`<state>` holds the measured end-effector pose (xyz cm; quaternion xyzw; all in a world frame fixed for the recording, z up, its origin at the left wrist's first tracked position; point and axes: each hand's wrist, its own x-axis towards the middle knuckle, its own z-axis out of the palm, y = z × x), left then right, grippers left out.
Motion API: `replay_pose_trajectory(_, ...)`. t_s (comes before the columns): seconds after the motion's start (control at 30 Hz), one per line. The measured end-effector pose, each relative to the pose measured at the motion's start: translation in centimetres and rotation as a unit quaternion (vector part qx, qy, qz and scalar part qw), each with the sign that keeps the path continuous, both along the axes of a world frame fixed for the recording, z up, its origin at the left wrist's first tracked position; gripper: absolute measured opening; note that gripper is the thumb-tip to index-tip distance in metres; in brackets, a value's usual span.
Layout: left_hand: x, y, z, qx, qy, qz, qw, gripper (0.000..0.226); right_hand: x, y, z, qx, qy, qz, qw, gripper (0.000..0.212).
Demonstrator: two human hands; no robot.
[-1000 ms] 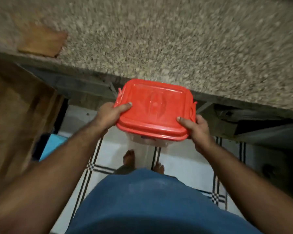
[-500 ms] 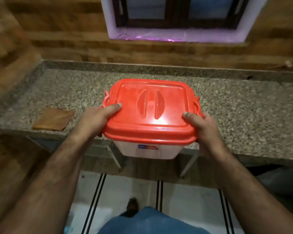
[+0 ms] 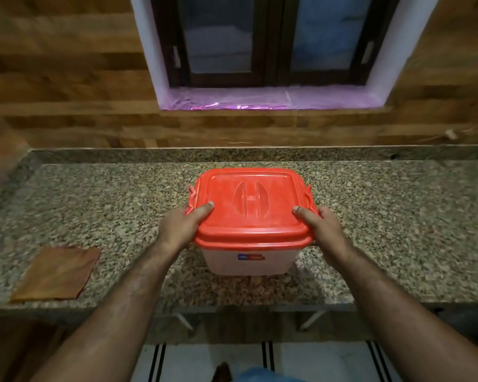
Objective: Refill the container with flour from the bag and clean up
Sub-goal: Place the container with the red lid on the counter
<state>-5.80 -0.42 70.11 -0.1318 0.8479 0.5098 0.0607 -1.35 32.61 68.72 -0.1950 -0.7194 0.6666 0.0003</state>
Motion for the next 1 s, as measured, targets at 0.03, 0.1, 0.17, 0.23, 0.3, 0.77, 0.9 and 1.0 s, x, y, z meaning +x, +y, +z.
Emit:
replay_pose_trajectory(0.03,-0.5,-0.1,-0.1,-0.002,-0.008,-0.011,1.000,0.071,-0.4,0.1,0.0,0.008,-0.007,0.007,1.000,0.050)
replay_pose_trajectory(0.1,-1.5,-0.5,0.0,-0.013,-0.026,-0.039,0.999,0.071,-1.3,0.4,0.3,0.044,-0.031,0.014,0.998,0.054)
replay_pose_trajectory(0.17,-2.4,-0.9,0.2,-0.030,-0.031,-0.069,0.997,0.081,-2.2,0.8,0.9,0.108,-0.044,0.000,0.993,0.052)
replay_pose_trajectory(0.23,-3.5,-0.9,0.6,-0.050,-0.012,-0.074,0.996,0.086,-3.2,0.8,1.9,0.152,-0.048,-0.028,0.987,0.065)
replay_pose_trajectory(0.3,-4.6,-0.5,1.1,-0.089,0.007,-0.066,0.994,0.075,-4.1,0.6,2.6,0.192,-0.063,-0.022,0.979,0.073)
replay_pose_trajectory(0.77,-5.5,-0.8,-1.6,-0.007,0.056,0.041,0.998,0.060,-5.7,2.9,-0.2,0.113,-0.056,-0.053,0.991,0.052)
replay_pose_trajectory(0.9,-4.6,0.1,-3.4,0.172,-0.081,0.102,0.977,0.051,-5.3,2.4,-1.7,-0.020,-0.113,-0.021,0.993,0.041)
replay_pose_trajectory(1.0,-3.3,1.4,-4.5,0.277,-0.121,0.086,0.949,0.039,-4.8,1.8,-1.7,-0.053,-0.128,0.020,0.990,0.034)
